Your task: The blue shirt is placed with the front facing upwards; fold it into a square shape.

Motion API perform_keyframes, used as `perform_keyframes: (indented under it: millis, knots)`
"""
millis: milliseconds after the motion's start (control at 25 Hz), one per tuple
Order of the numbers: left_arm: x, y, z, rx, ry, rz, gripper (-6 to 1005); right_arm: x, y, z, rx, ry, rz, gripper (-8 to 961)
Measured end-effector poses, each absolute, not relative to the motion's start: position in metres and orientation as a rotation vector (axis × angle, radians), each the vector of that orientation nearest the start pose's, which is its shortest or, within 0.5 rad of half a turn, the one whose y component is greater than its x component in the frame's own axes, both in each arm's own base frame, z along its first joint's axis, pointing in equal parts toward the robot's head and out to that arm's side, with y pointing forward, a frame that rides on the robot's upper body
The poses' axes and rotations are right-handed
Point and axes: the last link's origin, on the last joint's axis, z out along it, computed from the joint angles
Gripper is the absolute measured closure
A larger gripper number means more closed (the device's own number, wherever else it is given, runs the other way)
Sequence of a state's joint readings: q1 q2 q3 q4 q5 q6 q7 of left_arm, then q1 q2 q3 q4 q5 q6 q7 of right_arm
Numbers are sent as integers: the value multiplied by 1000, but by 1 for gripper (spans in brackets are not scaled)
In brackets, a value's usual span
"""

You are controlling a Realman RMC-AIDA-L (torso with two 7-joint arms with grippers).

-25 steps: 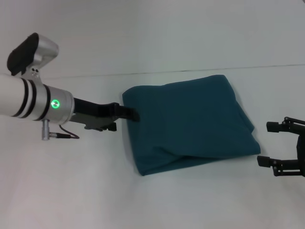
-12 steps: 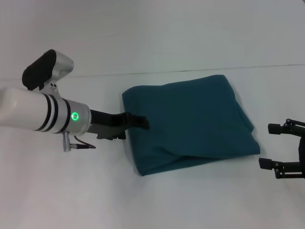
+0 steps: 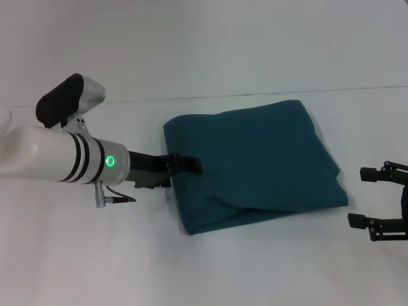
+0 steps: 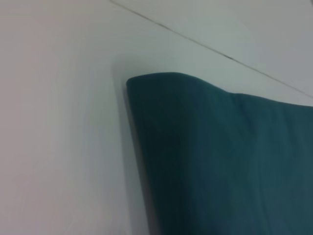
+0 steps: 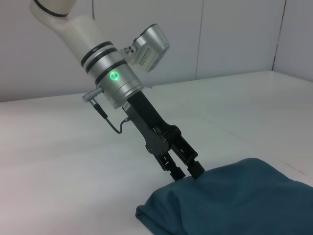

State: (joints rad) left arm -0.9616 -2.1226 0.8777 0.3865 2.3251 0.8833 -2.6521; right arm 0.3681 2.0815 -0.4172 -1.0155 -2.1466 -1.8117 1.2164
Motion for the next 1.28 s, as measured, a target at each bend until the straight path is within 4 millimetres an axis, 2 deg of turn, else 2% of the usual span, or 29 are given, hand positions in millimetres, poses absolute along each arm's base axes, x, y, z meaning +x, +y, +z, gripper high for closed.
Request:
perform_keyframes:
  millis: [600,920,1280]
  knots:
    - [-189,421,-97,-2126,-1822,-287,268,303,284,83,-2609,327,500,11]
    - [-191,424,-96,-2112,-1802,-296,281,303,285,83,-2606,328,502,11]
    - [-195,421,-97,-2118,-1794,-278,488,304,284,84,-2599,331,502,11]
